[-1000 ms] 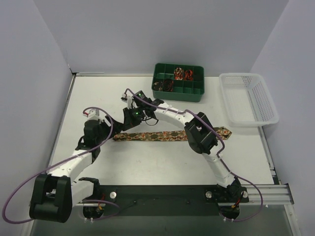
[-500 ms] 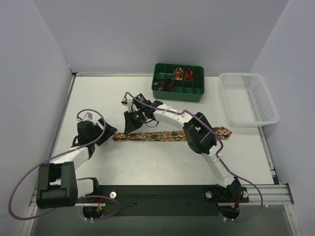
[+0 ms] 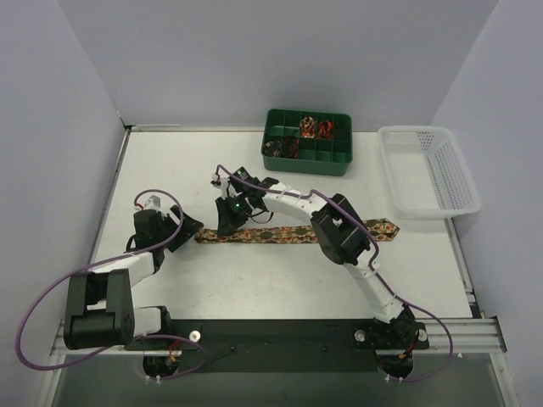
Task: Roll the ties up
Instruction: Roll the tie at the center of the board.
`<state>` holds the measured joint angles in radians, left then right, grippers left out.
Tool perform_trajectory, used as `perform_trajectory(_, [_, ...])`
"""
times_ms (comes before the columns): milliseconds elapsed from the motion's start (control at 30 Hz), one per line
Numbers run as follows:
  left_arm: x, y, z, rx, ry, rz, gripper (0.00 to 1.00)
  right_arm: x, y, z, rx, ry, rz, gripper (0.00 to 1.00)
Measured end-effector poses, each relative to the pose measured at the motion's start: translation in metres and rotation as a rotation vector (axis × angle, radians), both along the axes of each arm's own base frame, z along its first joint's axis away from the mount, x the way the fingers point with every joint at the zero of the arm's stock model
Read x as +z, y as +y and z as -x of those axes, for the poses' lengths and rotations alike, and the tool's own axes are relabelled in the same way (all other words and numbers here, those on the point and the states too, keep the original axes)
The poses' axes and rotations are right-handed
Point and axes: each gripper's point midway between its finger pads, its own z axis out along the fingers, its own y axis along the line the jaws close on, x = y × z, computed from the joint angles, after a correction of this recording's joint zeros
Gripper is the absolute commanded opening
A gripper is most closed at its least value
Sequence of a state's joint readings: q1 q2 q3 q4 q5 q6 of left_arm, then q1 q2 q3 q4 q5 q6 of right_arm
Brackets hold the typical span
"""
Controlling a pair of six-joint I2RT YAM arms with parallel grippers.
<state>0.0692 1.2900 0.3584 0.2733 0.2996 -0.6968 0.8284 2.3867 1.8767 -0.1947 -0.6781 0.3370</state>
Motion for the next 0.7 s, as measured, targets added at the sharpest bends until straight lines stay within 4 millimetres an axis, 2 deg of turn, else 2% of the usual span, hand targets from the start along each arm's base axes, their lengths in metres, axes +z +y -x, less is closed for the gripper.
perform_trajectory(267, [-0.001, -0.005, -0.001, -0.017, -0.032, 0.034, 0.74, -0.015, -0.001, 0.002, -0.005, 0.016, 0.022, 0.00])
perform_trajectory(400, [-0.004, -0.010, 0.001, -0.026, -0.044, 0.059, 0.68, -0.014, 0.000, 0.001, -0.004, 0.017, 0.018, 0.00])
perform_trajectory(700, [-0.006, -0.017, 0.008, -0.042, -0.075, 0.094, 0.62, -0.014, 0.002, 0.000, -0.008, 0.020, 0.016, 0.00])
